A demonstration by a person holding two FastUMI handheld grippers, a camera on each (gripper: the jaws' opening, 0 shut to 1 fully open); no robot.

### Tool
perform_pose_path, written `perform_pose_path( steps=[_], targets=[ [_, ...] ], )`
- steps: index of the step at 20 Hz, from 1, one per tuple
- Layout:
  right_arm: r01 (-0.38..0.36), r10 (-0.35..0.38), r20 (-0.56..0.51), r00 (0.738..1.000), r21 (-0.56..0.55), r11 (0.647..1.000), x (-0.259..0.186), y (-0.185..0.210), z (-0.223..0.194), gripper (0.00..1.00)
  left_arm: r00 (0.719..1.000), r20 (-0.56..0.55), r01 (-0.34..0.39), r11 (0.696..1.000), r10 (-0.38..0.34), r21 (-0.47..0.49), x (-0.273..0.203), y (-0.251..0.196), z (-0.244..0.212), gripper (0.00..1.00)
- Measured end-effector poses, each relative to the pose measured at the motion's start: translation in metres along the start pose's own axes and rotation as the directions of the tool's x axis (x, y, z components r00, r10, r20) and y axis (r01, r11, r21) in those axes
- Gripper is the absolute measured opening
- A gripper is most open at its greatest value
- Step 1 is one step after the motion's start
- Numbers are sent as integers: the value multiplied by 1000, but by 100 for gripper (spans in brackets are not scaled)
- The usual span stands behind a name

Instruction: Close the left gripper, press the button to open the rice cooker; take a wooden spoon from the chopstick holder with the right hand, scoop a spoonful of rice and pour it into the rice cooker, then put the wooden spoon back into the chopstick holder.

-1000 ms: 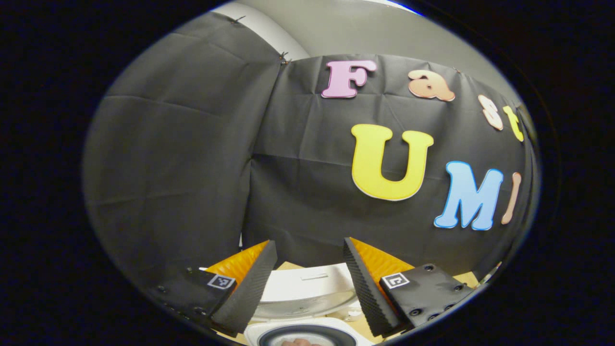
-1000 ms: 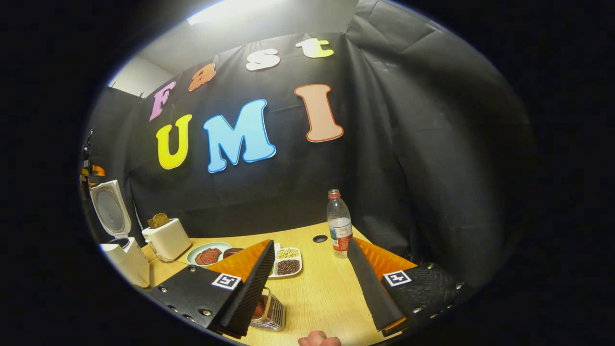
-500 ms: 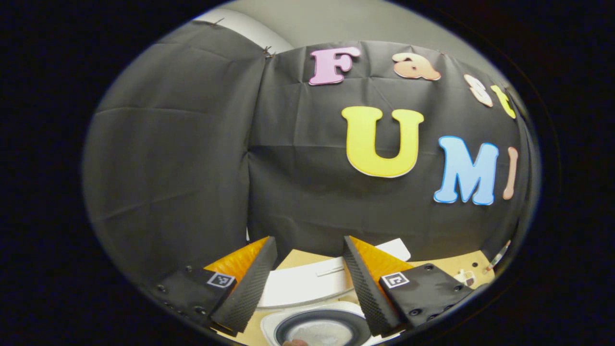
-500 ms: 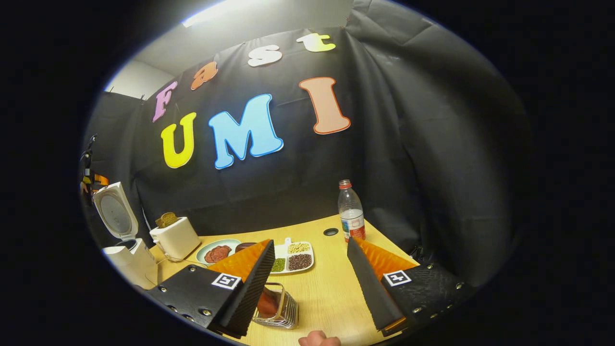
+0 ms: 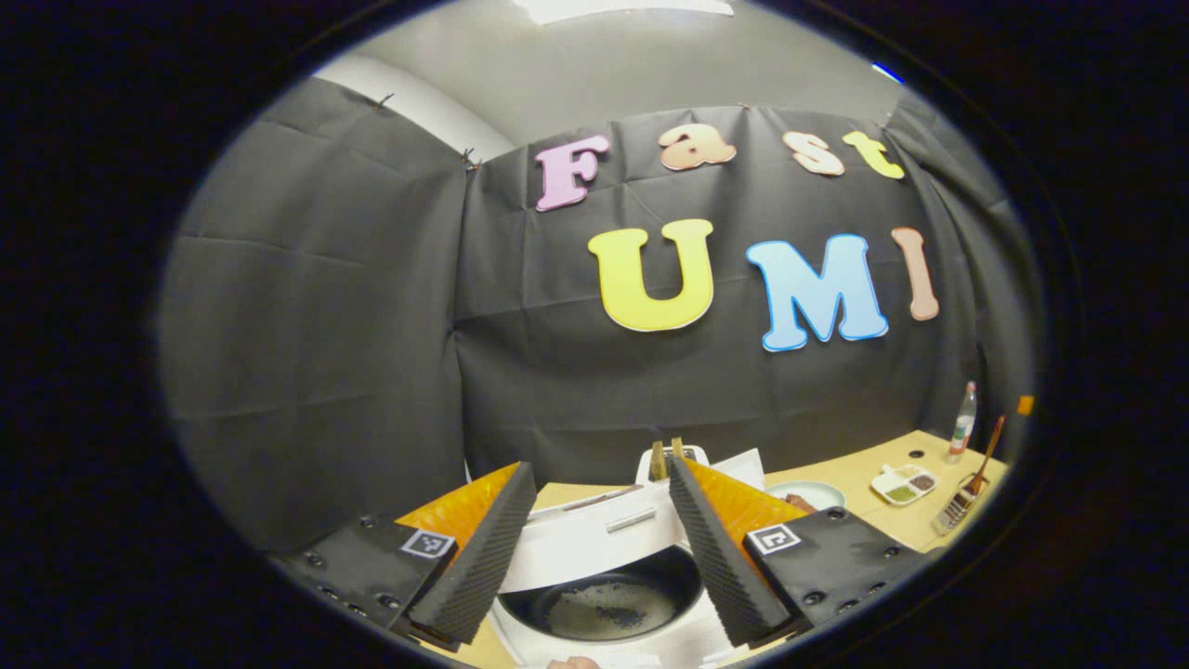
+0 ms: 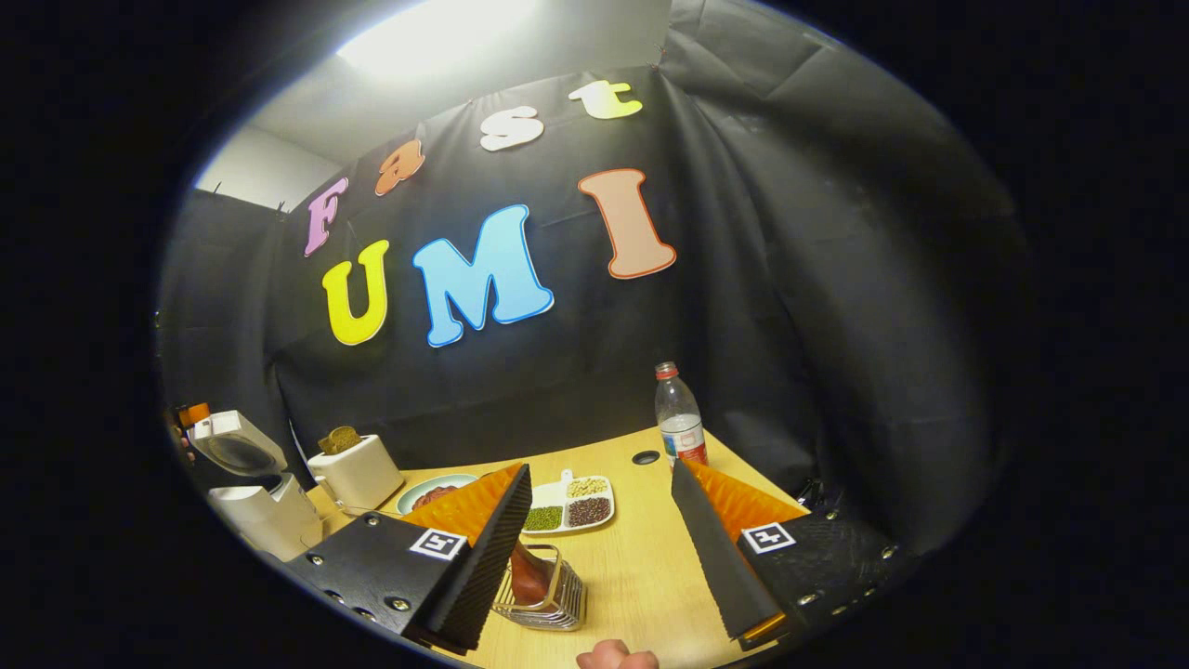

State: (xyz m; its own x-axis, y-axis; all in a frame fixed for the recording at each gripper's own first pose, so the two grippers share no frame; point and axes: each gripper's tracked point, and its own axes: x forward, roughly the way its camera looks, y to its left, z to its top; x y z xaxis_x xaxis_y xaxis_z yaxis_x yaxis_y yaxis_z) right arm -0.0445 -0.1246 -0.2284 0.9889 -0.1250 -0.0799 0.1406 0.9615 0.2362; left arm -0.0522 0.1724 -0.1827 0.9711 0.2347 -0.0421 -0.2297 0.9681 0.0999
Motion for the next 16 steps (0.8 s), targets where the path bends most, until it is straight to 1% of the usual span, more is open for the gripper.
perform_pose_path(
  steps=[1, 3, 4, 5, 7, 9, 10, 11, 12, 13, 14, 15, 16],
  targets=[
    [-5, 5, 9, 1000, 2, 1000, -3, 2, 2, 92, 1000, 12, 4, 1000, -4, -19, -7, -4, -8, 99],
    [-20, 20, 14, 1000, 19, 1000, -14, 1, 6, 92, 1000, 23, 23, 995, -21, -92, -18, -9, -21, 99],
    [-25, 25, 15, 1000, 24, 999, -20, 1, 5, 92, 999, 19, 34, 994, -32, -105, -23, -13, -29, 94],
    [-27, 27, 18, 999, 23, 999, -24, 1, 6, 92, 999, 9, 42, 994, -41, -97, -26, -18, -39, 100],
    [-30, 30, 20, 999, 13, 999, -25, 3, 6, 92, 998, -18, 60, 997, -61, -58, -34, -24, -59, 100],
    [-40, 40, 13, 999, 14, 999, -24, 10, 5, 92, 993, -64, 95, 995, -97, -40, -42, -33, -84, 94],
    [-45, 45, 8, 999, 14, 999, -24, 12, 3, 92, 987, -98, 120, 991, -125, -50, -46, -35, -99, 99],
    [-47, 47, 6, 999, 12, 999, -25, 15, 2, 92, 983, -116, 135, 988, -144, -80, -49, -35, -110, 100],
    [-48, 48, 7, 999, 10, 999, -24, 16, 2, 92, 982, -121, 132, 986, -144, -101, -51, -30, -114, 100],
    [-53, 53, 7, 999, 8, 999, -24, 20, 2, 92, 983, -101, 139, 983, -152, -123, -49, -27, -111, 100],
    [-61, 61, 5, 998, 7, 998, -26, 24, 1, 92, 983, -99, 141, 978, -157, -155, -51, -27, -109, 99],
    [-66, 66, 2, 998, 1, 998, -27, 28, 2, 92, 982, -102, 144, 975, -162, -169, -50, -28, -109, 90],
    [-68, 68, 2, 998, -8, 998, -28, 29, 1, 92, 980, -108, 146, 976, -165, -164, -52, -30, -112, 90]
  ],
)
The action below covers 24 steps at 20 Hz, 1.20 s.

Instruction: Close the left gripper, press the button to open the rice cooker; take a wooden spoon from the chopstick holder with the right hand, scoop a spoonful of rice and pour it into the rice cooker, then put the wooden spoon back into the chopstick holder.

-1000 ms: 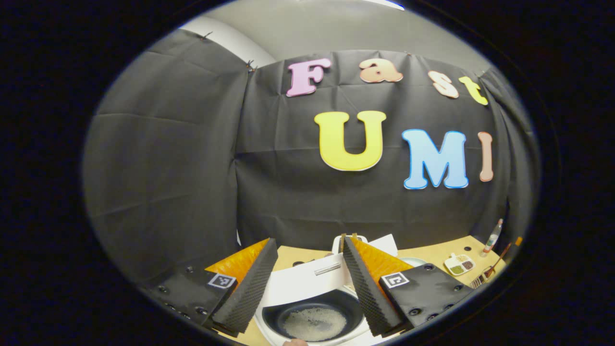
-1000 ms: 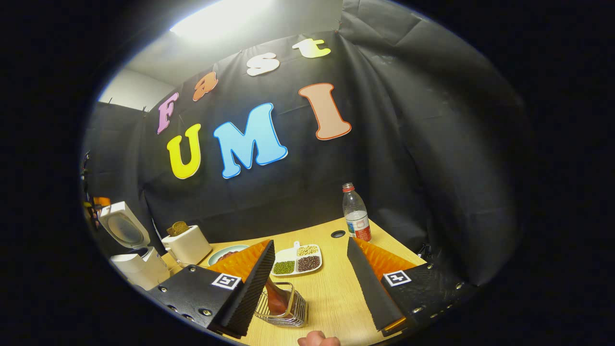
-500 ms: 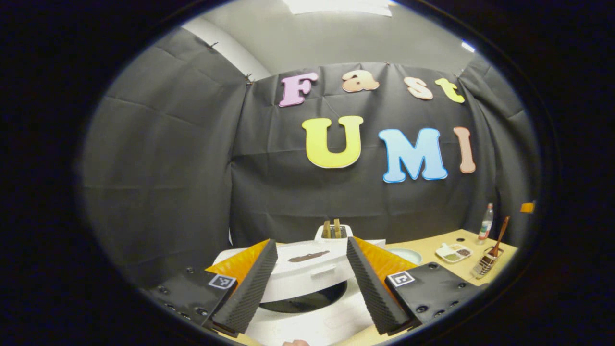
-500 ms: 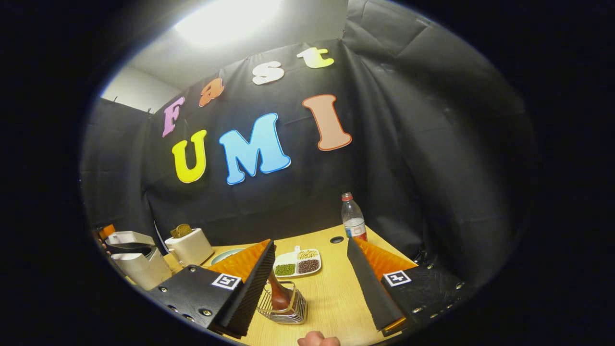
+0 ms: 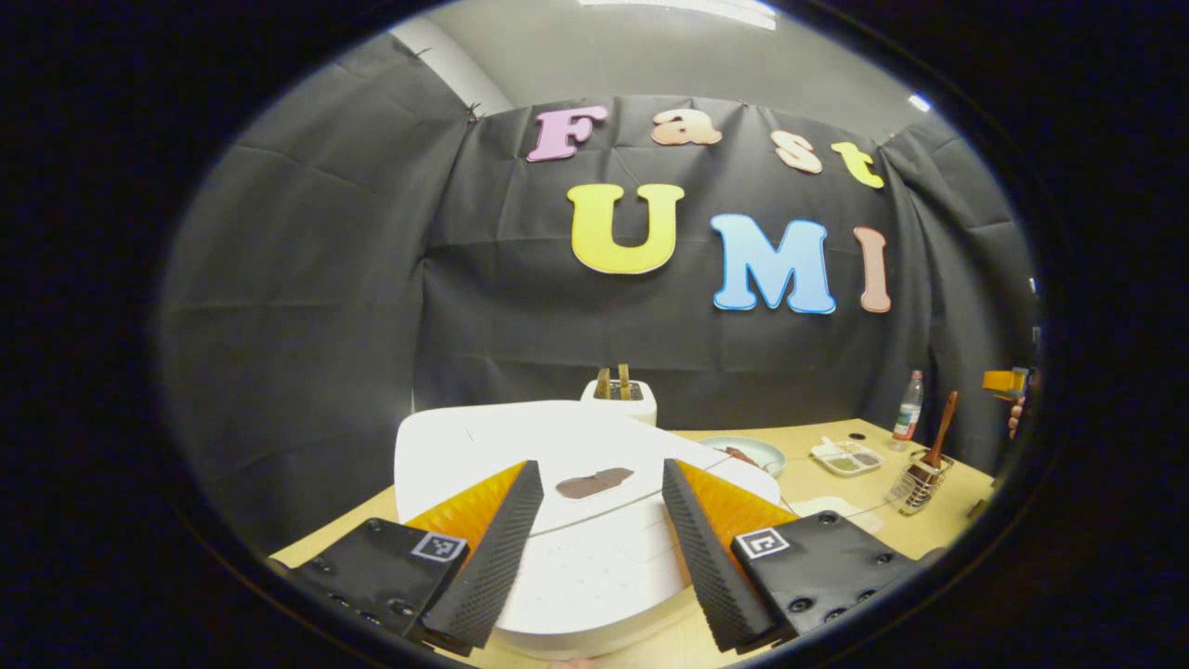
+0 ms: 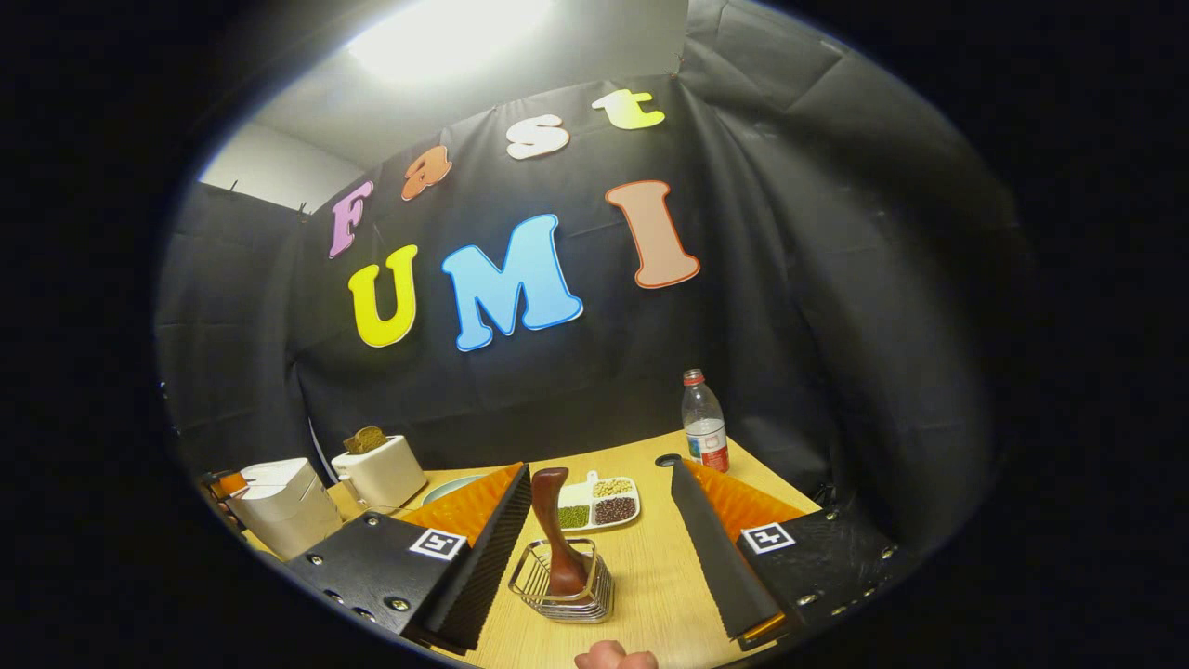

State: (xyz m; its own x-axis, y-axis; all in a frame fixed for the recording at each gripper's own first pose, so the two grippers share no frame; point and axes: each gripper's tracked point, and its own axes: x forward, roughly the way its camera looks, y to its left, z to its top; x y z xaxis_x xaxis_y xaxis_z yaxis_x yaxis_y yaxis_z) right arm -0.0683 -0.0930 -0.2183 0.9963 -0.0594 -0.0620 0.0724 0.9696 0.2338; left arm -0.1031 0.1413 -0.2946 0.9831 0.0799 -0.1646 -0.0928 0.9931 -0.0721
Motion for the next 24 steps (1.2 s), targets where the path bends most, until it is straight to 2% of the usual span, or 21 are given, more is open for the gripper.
perform_pose_path(
  steps=[2, 3, 5, 6, 7, 8, 9, 11, 12, 14, 16, 17, 19, 24],
  targets=[
    [-1, 1, 7, 1000, -5, 1000, -1, 2, 4, 92, 1000, -24, 10, 1000, -9, 26, 1, -2, -3, 90],
    [-4, 4, 11, 1000, 2, 1000, -2, 3, 7, 92, 999, -34, 18, 1000, -17, 9, 0, -2, -2, 90],
    [-8, 8, 16, 1000, 14, 1000, -3, 5, 8, 92, 998, -49, 41, 996, -44, -74, -1, -1, 6, 91],
    [-8, 8, 18, 1000, 14, 1000, -4, 4, 7, 92, 997, -52, 53, 992, -59, -111, 1, -1, 9, 95],
    [-6, 6, 22, 1000, 10, 1000, -5, 3, 8, 92, 997, -47, 52, 990, -59, -129, 2, 3, 14, 95],
    [1, -1, 23, 1000, 6, 1000, -4, 1, 7, 92, 998, -54, 26, 992, -33, -121, 4, 11, 15, 92],
    [5, -5, 22, 1000, 7, 1000, -3, -1, 8, 92, 1000, -28, -10, 995, 7, -100, 7, 22, 21, 95],
    [7, -8, 22, 1000, 13, 1000, -3, -2, 10, 92, 1000, -4, 3, 994, -4, -110, 6, 18, 34, 97],
    [14, -14, 27, 1000, 6, 1000, -4, -4, 11, 92, 1000, 10, 19, 993, -18, -113, 4, 10, 41, 96],
    [23, -23, 38, 999, -5, 1000, -2, -3, 15, 92, 998, 60, 20, 998, -17, -58, 2, -1, 54, 95],
    [16, -16, 39, 999, -12, 1000, -4, 2, 20, 92, 993, 106, 47, 999, -45, -20, 1, -26, 70, 94],
    [18, -17, 45, 999, -24, 1000, -5, 3, 25, 92, 991, 118, 66, 998, -64, -13, -1, -38, 77, 97],
    [15, -12, 66, 998, -47, 999, 1, 11, 44, 92, 984, 143, 104, 995, -103, 1, 0, -66, 97, 95],
    [-17, 27, 110, 994, -90, 996, 14, 53, 104, 92, 971, 178, 158, 987, -161, 31, 10, -131, 158, 97]
  ],
)
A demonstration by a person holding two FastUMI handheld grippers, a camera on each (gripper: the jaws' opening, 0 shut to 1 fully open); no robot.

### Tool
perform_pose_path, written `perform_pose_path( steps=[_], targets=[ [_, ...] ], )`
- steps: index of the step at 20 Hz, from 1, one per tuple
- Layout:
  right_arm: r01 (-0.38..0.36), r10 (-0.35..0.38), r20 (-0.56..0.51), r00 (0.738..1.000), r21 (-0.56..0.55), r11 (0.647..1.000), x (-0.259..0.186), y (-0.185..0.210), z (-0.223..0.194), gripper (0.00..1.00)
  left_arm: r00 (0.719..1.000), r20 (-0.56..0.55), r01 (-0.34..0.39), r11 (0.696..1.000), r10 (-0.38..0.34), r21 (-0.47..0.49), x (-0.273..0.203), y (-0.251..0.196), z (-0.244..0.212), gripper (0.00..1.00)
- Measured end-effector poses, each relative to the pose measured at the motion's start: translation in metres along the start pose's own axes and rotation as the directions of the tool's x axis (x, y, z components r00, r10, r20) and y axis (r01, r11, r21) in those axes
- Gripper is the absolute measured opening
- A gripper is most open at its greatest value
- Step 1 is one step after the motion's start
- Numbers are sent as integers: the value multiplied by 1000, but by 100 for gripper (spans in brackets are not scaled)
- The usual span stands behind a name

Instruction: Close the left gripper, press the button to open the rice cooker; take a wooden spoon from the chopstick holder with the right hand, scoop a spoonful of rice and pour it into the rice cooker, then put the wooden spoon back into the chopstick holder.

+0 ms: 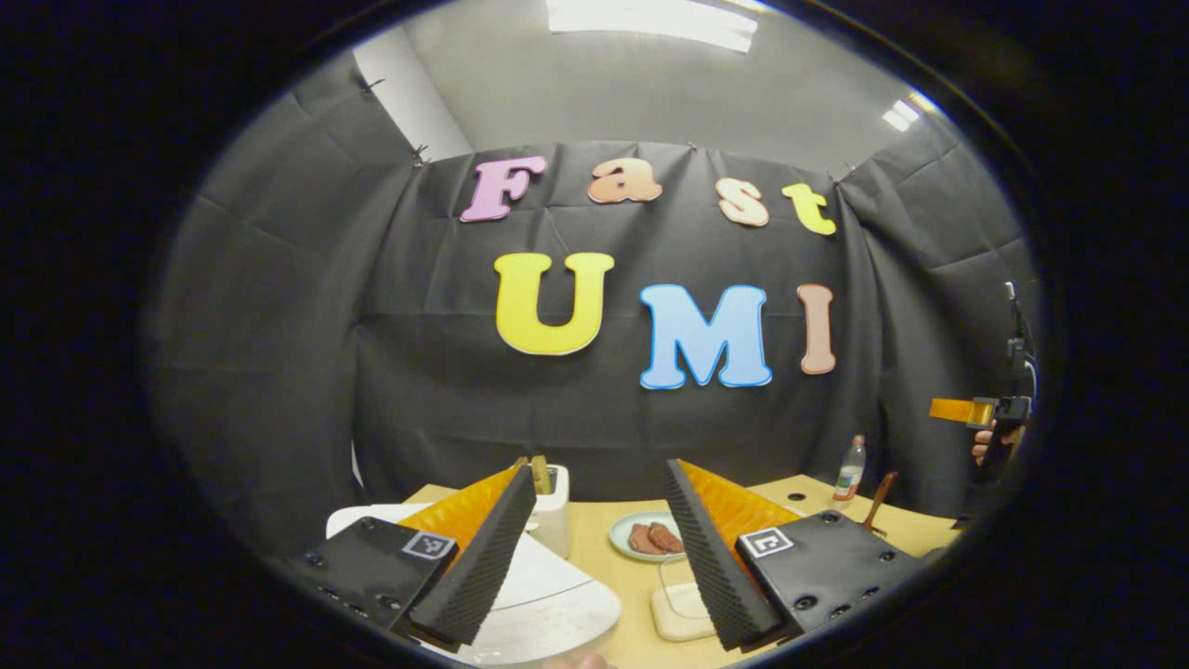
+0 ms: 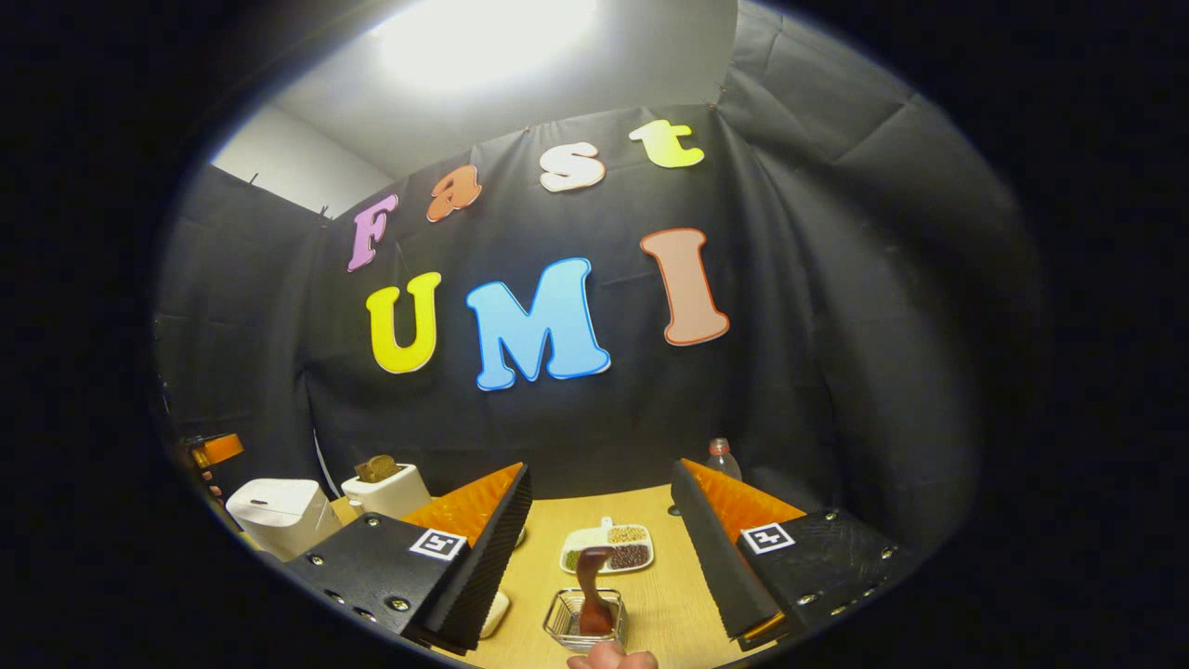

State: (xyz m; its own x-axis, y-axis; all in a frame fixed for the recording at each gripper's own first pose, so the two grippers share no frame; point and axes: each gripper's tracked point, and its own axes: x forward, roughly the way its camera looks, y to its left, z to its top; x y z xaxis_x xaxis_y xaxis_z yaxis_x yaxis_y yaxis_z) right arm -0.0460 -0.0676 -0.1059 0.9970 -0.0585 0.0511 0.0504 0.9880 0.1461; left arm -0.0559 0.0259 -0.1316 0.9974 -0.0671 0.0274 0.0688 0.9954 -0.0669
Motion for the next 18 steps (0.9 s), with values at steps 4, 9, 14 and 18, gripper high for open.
perform_pose_path(
  steps=[4, 9, 14, 18],
  targets=[
    [-33, 33, 9, 999, -40, 999, 15, 38, 41, 92, 1000, 0, -2, 1000, 2, 11, 27, -33, 48, 95],
    [-85, 84, -11, 996, -55, 995, 25, 73, 57, 92, 1000, 14, -4, 1000, 4, -18, 43, -62, 84, 98],
    [-98, 97, -24, 995, -60, 993, 27, 82, 58, 92, 999, -25, -20, 1000, 20, -22, 48, -64, 69, 95],
    [-105, 103, -22, 994, -65, 992, 28, 81, 58, 92, 1000, -12, -23, 1000, 23, 7, 46, -68, 72, 98]
  ],
)
